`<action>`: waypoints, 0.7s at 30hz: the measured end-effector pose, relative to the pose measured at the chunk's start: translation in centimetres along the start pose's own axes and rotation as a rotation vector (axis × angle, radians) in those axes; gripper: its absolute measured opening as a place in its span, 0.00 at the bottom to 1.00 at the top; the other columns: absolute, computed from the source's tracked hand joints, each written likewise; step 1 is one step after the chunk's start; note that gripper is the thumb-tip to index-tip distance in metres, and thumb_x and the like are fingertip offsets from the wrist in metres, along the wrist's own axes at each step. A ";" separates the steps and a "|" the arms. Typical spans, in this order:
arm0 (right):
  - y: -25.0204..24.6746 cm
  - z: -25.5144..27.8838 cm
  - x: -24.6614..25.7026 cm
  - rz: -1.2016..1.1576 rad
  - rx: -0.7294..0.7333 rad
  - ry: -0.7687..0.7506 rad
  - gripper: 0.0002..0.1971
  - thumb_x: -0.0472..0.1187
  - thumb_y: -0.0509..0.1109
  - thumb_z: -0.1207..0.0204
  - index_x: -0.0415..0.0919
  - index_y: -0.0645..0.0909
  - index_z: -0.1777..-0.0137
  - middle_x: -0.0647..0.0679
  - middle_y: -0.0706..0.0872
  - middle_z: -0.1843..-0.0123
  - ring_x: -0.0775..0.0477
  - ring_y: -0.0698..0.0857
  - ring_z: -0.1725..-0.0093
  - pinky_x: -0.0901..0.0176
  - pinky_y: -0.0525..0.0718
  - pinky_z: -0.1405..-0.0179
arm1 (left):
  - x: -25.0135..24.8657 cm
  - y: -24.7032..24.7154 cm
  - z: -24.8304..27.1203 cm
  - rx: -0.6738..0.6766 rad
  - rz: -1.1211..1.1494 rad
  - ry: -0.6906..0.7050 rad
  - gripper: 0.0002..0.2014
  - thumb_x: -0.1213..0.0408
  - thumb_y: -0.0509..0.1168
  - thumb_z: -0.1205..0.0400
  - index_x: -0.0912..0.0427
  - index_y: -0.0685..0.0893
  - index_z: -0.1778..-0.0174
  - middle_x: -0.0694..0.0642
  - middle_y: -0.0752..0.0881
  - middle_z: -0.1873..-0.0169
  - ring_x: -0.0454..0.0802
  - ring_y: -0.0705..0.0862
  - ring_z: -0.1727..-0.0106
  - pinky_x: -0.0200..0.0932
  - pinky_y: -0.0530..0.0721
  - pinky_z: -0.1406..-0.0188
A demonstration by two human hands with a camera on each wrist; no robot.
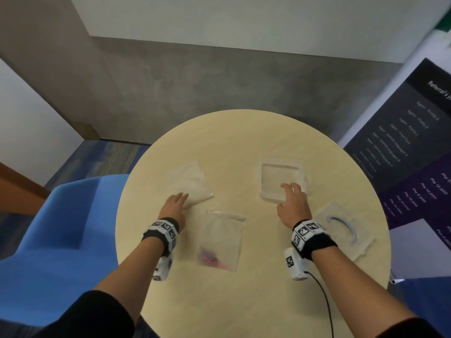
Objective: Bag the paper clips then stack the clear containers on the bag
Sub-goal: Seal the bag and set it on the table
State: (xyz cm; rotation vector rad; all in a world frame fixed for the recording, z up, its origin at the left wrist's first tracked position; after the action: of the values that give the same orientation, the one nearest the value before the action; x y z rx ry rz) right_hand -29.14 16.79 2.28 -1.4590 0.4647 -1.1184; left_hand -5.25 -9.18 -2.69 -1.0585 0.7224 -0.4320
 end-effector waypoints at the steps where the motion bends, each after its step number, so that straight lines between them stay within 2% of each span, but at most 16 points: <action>1: 0.1 -0.5 -1.2 0.115 0.057 0.004 0.28 0.36 0.66 0.22 0.45 0.67 0.22 0.43 0.67 0.21 0.35 0.71 0.29 0.44 0.78 0.35 | 0.2 0.4 0.2 0.032 -0.046 0.023 0.31 0.72 0.61 0.21 0.59 0.64 0.19 0.60 0.65 0.19 0.62 0.62 0.18 0.51 0.59 0.17; 3: 0.6 -1.1 -3.0 0.261 0.123 -0.046 0.27 0.38 0.63 0.21 0.49 0.67 0.21 0.45 0.72 0.23 0.36 0.72 0.30 0.44 0.77 0.35 | 0.7 0.7 1.0 0.025 -0.062 0.024 0.28 0.68 0.62 0.20 0.59 0.68 0.21 0.62 0.71 0.23 0.64 0.69 0.24 0.53 0.66 0.22; 5: 0.9 -1.1 -3.7 0.262 0.083 -0.126 0.24 0.36 0.63 0.21 0.50 0.72 0.25 0.47 0.81 0.31 0.39 0.76 0.37 0.45 0.78 0.39 | 1.5 0.7 2.0 -0.005 -0.050 -0.008 0.24 0.64 0.66 0.20 0.58 0.75 0.26 0.62 0.78 0.34 0.64 0.75 0.33 0.53 0.74 0.31; 8: 0.9 0.0 -2.8 0.244 0.000 -0.225 0.16 0.37 0.66 0.22 0.50 0.81 0.36 0.48 0.89 0.45 0.41 0.80 0.46 0.48 0.79 0.47 | 2.9 0.6 3.2 -0.056 -0.004 -0.028 0.17 0.61 0.70 0.22 0.59 0.86 0.37 0.60 0.82 0.46 0.63 0.79 0.42 0.52 0.77 0.39; 10: 1.0 1.3 -1.9 0.208 -0.002 -0.274 0.12 0.39 0.68 0.23 0.49 0.83 0.41 0.49 0.89 0.48 0.43 0.81 0.47 0.50 0.78 0.47 | 3.7 0.6 3.9 -0.072 0.000 -0.044 0.14 0.61 0.69 0.21 0.60 0.88 0.41 0.60 0.84 0.49 0.62 0.80 0.43 0.51 0.78 0.41; 15: 1.8 5.4 -1.3 0.116 0.108 -0.320 0.09 0.45 0.65 0.19 0.48 0.86 0.46 0.52 0.88 0.51 0.48 0.79 0.48 0.53 0.81 0.45 | 3.7 -0.9 4.9 -0.180 0.133 -0.119 0.12 0.61 0.62 0.17 0.65 0.85 0.45 0.64 0.85 0.45 0.64 0.80 0.43 0.54 0.78 0.41; 18: 2.0 7.9 -1.9 0.075 0.192 -0.279 0.08 0.47 0.66 0.20 0.49 0.86 0.49 0.52 0.87 0.53 0.50 0.79 0.49 0.54 0.82 0.47 | 2.7 -3.4 4.8 -0.303 0.338 -0.165 0.13 0.60 0.56 0.15 0.66 0.80 0.54 0.68 0.83 0.54 0.67 0.81 0.52 0.55 0.77 0.53; 21: 1.8 10.0 -2.5 0.048 0.344 -0.223 0.08 0.49 0.69 0.23 0.49 0.88 0.49 0.53 0.88 0.53 0.53 0.83 0.52 0.57 0.85 0.48 | -0.9 -6.6 4.8 -0.353 0.437 -0.137 0.21 0.50 0.56 0.15 0.66 0.78 0.58 0.64 0.81 0.60 0.65 0.81 0.56 0.53 0.76 0.58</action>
State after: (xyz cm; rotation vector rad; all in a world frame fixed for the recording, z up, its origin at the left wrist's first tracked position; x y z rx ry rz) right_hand -21.39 23.76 1.11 -1.2431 0.1401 -0.9316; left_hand -2.34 -8.44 4.94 -1.2053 0.8989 0.1496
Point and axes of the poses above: each hand's wrist, its own z-axis away from the middle knuckle, its own y-axis out of the palm, x = y × z, the point moved 5 cm from there along -z, towards the middle knuckle
